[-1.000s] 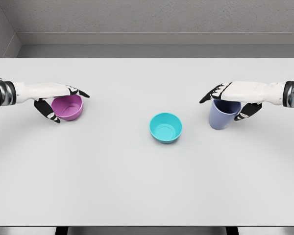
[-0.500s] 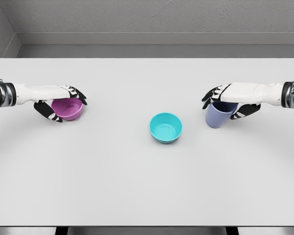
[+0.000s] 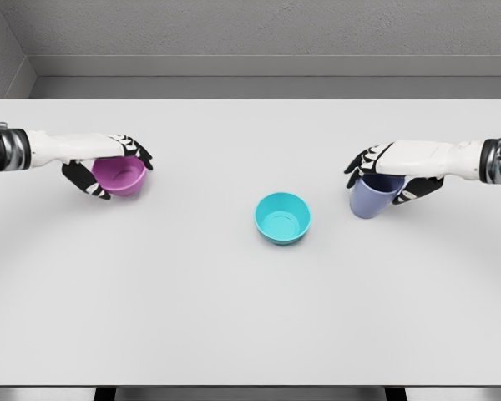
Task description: Stacking bowl and cup with both arms
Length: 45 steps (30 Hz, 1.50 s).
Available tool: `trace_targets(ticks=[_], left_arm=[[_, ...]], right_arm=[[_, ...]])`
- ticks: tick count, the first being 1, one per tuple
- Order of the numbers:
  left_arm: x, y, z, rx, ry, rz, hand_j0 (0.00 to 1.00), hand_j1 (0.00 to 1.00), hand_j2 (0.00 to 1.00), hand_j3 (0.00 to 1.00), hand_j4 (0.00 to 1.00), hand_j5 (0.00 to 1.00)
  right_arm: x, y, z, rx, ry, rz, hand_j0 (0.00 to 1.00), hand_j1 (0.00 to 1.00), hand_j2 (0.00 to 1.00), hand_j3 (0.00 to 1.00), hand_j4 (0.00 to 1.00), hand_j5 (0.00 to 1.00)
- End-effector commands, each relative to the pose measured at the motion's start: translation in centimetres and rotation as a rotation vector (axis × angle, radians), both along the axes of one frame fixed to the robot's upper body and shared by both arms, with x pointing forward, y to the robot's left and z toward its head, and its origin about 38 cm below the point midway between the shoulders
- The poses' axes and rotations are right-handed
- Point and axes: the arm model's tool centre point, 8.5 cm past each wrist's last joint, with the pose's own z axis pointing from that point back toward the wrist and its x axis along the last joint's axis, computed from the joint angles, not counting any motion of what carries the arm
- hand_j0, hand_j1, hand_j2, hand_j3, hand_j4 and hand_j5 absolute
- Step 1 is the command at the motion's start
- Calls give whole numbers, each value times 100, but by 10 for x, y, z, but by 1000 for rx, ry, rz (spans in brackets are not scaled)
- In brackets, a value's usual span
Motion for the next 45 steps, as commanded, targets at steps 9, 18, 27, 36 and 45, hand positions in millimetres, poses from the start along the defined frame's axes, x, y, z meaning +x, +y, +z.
trace_targets(ticks=[9,18,27,36,45], left_arm=[[9,-27,7,-22,-15,-43,68,68,68,68,68,68],[15,-52,19,-32,-37,-93,68,68,68,68,68,68],[18,-79,29,-51,-52,-146,68,68,68,68,68,68],[20,-113,37,-67,-64,-212,68,68,68,68,68,68],[19,-132,41,-77,-67,-253,68,68,68,68,68,68]], right_arm=[[-5,-6,13,-8,-25,6,71,71,71,71,71,71],[-3,-7,25,-7,-50,8,70,70,70,70,70,70],[-3,-8,29,-9,-57,7,70,70,70,70,70,70],[-6,-9,32,-10,-63,13,70,70,70,70,70,70],[-6,-12,37,-11,-73,7,70,70,70,70,70,70]])
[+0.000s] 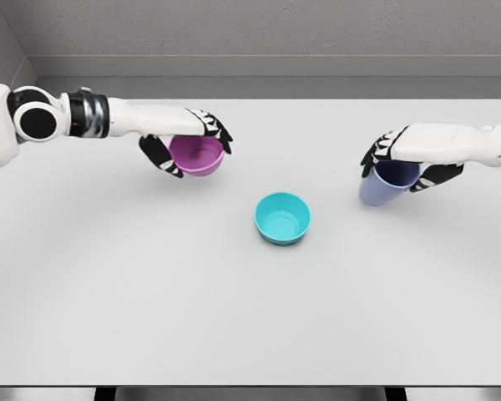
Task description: Stacking bowl and cup with both arms
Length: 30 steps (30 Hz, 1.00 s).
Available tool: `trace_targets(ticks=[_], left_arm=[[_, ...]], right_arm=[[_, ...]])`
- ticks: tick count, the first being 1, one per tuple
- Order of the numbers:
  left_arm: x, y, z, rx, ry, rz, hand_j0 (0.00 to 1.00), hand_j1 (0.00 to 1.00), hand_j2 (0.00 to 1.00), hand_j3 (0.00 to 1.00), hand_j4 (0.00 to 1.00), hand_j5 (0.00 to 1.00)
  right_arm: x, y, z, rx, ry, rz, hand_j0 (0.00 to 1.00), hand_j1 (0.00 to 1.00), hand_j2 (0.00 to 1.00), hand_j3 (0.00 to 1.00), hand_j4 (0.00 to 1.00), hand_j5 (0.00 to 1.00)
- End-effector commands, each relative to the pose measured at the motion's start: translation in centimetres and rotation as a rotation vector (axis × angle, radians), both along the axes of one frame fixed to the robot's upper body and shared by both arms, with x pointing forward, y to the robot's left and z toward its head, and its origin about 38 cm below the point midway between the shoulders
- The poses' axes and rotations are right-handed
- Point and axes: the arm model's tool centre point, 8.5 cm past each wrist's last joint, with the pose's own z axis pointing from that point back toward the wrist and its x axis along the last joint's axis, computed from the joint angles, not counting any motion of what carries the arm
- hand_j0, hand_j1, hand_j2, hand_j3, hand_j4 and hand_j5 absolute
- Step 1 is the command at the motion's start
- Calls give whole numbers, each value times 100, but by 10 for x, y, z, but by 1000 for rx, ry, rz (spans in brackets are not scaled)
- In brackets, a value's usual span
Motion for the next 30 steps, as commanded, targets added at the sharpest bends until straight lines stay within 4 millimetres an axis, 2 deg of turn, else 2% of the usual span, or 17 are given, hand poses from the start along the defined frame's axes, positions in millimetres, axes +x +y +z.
trace_targets(ticks=[1,18,24,30], left_arm=[[-2,-9,0,-12,8,-18,68,68,68,68,68,68],[-13,-57,11,-30,0,-134,68,68,68,68,68,68],[-16,-68,16,-34,-6,-163,68,68,68,68,68,68],[-22,-84,13,-35,2,-202,68,68,68,68,68,68]], right_arm=[[0,-1,0,6,2,-6,70,70,70,70,70,70],[-1,-4,6,2,-9,-7,69,69,69,69,69,69],[-1,-3,6,1,-9,-5,67,67,67,67,67,67],[-1,-3,8,1,-14,-5,67,67,67,67,67,67]])
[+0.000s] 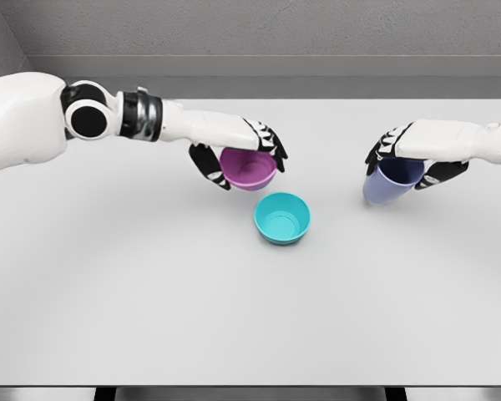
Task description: Stacking bowl and cup with both arms
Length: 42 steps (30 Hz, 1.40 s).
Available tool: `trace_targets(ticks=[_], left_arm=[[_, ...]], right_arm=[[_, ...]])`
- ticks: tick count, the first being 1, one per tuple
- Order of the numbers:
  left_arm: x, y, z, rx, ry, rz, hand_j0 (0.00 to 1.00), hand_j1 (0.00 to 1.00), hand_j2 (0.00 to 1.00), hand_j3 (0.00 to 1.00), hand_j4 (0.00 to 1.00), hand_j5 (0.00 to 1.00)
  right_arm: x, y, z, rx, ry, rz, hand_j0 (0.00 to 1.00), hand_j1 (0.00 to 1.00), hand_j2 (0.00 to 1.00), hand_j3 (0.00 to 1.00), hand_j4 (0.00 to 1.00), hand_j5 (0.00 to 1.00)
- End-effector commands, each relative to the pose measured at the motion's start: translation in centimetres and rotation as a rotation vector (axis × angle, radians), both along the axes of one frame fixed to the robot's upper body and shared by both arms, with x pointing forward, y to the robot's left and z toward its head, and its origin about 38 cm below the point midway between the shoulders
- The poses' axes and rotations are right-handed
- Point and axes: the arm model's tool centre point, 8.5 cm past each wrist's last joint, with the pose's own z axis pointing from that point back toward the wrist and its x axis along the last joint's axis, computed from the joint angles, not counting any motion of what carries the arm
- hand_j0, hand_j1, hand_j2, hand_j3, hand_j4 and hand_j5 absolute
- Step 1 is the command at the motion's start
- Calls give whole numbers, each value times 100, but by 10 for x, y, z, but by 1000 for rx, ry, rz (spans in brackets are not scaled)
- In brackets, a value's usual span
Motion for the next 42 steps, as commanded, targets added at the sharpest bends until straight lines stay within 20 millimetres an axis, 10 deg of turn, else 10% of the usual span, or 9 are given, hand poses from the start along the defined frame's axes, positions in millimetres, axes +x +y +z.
trace_targets(ticks=[1,42], left_arm=[[-2,-7,0,-7,8,-11,68,68,68,68,68,68],[-36,-51,-8,-9,48,-159,68,68,68,68,68,68]], right_arm=[[0,0,2,7,0,0,67,67,67,67,67,67],[-13,8,19,-1,-34,50,67,67,67,67,67,67]])
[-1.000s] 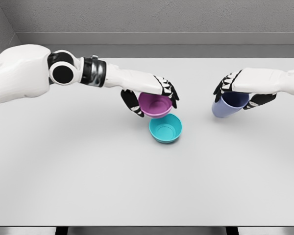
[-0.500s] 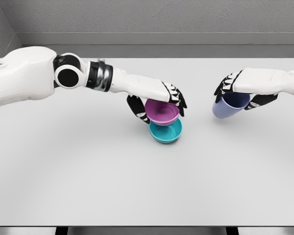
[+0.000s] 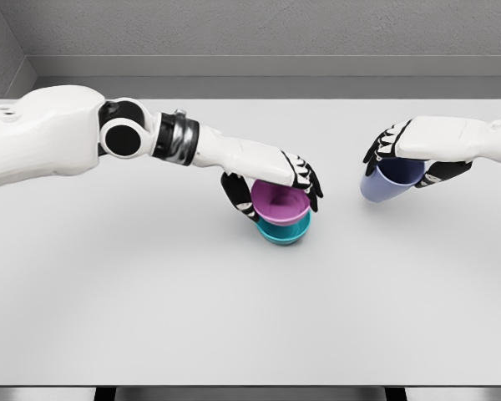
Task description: Stacking bowl and cup with both arms
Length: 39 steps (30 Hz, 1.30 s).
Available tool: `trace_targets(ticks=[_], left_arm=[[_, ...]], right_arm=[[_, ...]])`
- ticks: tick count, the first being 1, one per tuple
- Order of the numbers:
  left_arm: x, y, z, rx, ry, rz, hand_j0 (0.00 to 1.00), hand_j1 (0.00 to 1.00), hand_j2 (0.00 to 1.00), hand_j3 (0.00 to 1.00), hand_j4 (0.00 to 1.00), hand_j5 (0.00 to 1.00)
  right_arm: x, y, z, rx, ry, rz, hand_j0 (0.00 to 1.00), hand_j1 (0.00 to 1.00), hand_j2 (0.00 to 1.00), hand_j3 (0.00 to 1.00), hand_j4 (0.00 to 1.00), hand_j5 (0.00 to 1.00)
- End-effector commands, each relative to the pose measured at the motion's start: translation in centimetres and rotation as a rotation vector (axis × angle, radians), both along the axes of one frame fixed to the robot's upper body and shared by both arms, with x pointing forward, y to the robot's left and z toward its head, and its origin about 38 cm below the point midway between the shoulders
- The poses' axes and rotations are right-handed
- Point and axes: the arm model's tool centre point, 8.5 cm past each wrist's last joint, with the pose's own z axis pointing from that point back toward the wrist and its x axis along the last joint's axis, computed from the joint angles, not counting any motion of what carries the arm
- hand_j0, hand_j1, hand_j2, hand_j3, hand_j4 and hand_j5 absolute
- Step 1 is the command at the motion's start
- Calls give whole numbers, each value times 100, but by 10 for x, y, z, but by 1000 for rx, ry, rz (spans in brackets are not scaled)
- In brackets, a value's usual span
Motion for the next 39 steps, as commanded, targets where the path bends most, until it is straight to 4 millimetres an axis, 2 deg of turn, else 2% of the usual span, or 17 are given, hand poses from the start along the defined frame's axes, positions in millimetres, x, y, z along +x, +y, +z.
trace_targets(ticks=[1,26,27,28,39], left_arm=[[-1,-4,0,-5,7,-4,68,68,68,68,68,68],[2,-3,-6,9,12,7,68,68,68,68,68,68],[2,-2,-6,9,11,9,80,80,80,80,80,80],[2,-2,-5,8,11,9,100,100,100,100,100,100],[4,0,-8,9,14,18,100,100,100,100,100,100]], right_arm=[[0,0,1,7,0,-2,67,67,67,67,67,67],[-3,6,3,10,-2,19,67,67,67,67,67,67],[-3,6,3,10,-2,19,67,67,67,67,67,67],[-4,6,3,9,-2,18,67,67,67,67,67,67],[-3,7,3,10,-4,21,67,67,67,67,67,67]])
